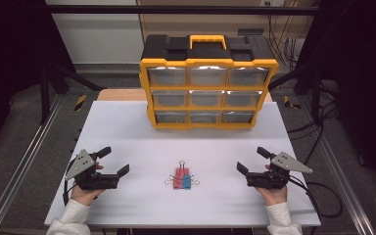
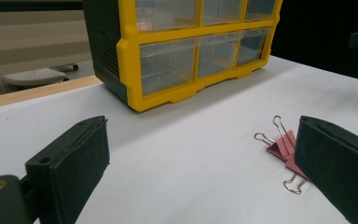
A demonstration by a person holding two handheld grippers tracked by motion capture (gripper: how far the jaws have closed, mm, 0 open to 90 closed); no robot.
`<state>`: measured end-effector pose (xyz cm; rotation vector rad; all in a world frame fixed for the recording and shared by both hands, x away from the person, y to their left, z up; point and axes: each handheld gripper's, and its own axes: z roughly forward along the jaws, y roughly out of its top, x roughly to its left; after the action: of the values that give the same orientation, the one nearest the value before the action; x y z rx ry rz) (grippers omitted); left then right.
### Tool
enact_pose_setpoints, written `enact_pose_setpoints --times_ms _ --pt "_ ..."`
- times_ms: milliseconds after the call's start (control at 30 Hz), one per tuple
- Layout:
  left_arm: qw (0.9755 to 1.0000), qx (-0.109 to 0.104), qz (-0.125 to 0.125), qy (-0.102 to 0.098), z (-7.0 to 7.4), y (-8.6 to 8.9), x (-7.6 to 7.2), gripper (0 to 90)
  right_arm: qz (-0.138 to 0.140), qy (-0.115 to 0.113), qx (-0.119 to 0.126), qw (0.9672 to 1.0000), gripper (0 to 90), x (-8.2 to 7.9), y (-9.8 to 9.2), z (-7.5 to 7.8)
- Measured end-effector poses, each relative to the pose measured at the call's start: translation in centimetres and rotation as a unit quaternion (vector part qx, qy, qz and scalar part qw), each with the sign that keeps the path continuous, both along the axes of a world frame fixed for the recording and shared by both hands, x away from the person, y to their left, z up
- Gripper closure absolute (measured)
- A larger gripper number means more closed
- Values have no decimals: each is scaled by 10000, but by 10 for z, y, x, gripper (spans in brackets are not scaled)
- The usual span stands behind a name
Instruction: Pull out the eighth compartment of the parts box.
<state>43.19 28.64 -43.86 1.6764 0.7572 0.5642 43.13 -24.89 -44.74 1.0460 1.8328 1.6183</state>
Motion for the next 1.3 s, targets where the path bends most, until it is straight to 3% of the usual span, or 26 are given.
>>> enact_pose_setpoints --times_ms 467,633,1067,1300 --pt "10000 23 7 23 -2 2 0 29 -5 -62 7 10000 3 1 -1 3" --pt "10000 46 21 59 -4 2 1 29 -29 -91 -145 9998 4 3 0 7" --pt "9999 94 8 75 -5 1 2 29 99 -272 -785 9965 18 10 22 24" --pt "9999 111 17 93 -6 1 2 29 86 -407 -1199 9919 37 15 31 32"
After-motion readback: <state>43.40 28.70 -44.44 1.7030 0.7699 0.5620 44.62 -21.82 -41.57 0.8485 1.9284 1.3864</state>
